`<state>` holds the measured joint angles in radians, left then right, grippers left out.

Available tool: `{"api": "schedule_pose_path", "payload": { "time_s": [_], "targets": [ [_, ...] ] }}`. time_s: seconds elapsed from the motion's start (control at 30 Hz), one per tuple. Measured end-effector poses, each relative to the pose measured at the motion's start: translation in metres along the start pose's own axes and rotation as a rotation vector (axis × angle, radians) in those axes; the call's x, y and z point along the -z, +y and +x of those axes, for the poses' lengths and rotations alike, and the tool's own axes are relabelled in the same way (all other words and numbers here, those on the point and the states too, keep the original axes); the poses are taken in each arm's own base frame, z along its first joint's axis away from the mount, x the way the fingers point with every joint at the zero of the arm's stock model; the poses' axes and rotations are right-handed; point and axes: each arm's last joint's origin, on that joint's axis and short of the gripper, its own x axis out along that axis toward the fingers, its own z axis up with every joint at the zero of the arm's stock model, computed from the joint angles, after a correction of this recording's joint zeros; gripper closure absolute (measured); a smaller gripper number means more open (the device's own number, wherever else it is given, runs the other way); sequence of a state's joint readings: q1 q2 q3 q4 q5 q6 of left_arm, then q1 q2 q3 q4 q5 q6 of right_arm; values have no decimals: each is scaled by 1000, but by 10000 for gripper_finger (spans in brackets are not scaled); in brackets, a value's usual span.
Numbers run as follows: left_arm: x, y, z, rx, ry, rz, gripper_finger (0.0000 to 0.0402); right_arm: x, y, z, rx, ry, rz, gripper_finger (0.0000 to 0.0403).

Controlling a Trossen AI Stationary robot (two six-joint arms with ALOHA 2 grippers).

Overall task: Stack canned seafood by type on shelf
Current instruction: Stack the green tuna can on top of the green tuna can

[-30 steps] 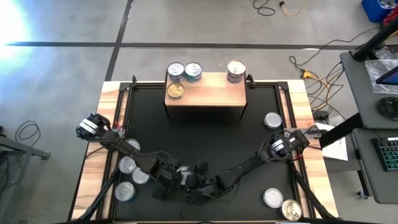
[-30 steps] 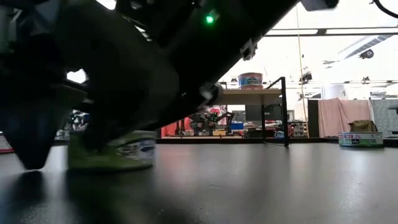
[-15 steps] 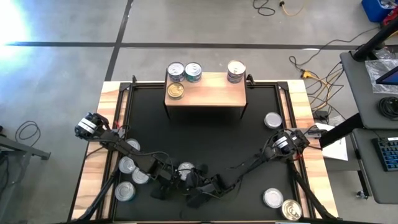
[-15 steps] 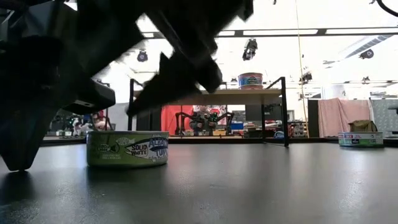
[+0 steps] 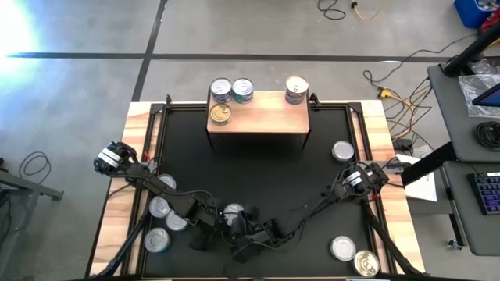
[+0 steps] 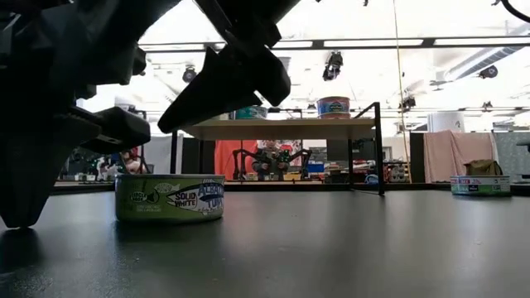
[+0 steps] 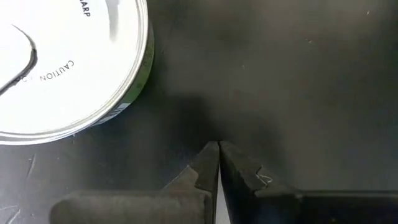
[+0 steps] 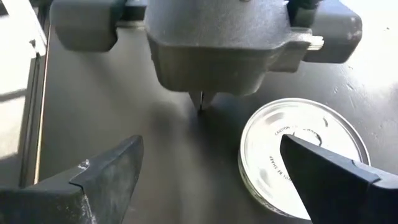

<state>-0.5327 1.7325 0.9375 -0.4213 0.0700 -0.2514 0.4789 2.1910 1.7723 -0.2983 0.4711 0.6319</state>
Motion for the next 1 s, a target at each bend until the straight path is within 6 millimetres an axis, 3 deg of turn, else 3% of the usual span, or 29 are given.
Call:
{"api": "schedule_pose_path", "payload": {
  "time_s": [0.37,0.57,0.8,1.0],
  "targets": [
    [-3,-1,1,6,-43,12,402,1,-4,-3,60,49,-31,35],
    [-2,3,-1,-40,-32,17,402,3,-15,-9,130,218,55,33],
    [3,18,-12,-103,19,-28,402,6,-22,-9,181,256,144,14],
    [8,46,-29,-133,-33,-71,402,15,-18,-2,191,234,137,3]
  ]
}}
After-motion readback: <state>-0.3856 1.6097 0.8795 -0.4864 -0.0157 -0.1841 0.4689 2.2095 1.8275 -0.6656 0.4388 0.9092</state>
